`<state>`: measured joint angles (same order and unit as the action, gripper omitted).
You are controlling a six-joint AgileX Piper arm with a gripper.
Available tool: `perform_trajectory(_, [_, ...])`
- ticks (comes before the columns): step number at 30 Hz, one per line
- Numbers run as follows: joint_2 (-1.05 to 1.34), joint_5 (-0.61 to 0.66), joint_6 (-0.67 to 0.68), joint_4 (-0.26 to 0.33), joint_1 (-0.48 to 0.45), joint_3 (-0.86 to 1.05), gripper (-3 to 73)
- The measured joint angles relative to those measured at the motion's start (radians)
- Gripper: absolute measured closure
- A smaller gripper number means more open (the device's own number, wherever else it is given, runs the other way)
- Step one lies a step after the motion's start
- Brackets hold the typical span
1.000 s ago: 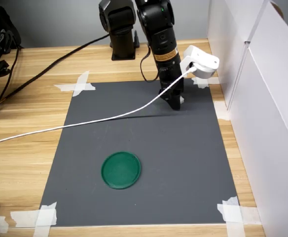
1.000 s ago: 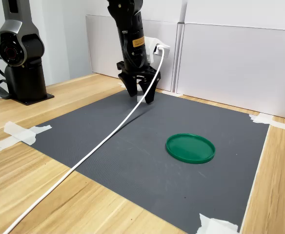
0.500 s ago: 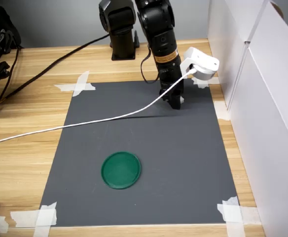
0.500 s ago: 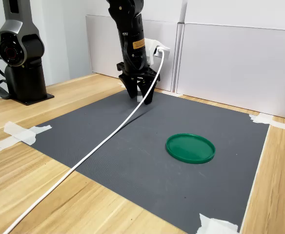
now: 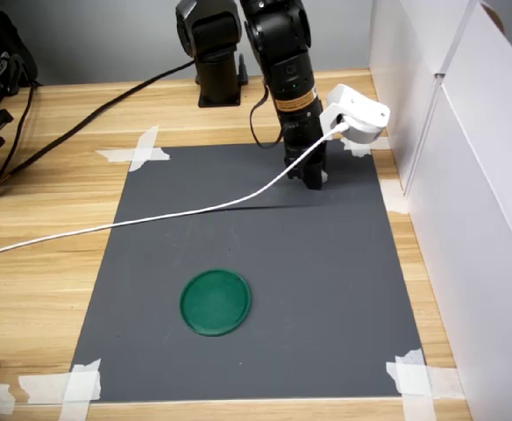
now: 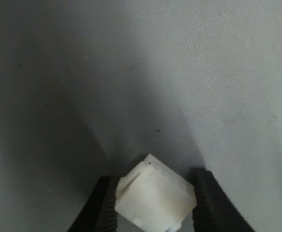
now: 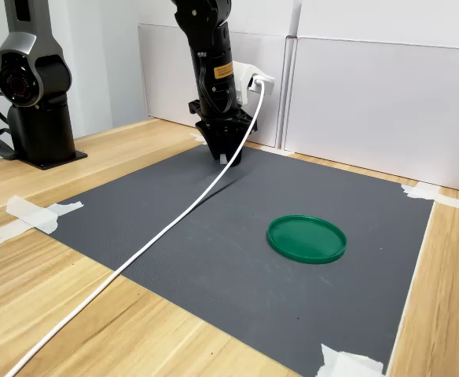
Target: Grasp a white terminal and put it in the green lid.
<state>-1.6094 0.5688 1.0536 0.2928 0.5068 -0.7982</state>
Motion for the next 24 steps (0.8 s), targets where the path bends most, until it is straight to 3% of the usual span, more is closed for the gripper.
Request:
perform_trajectory(16, [0.129, 0.132, -0.005, -0.045, 0.000, -0.006, 32.4])
perform_trajectory(24, [0.144, 0.307, -0.069, -0.057, 0.000, -0.144, 32.4])
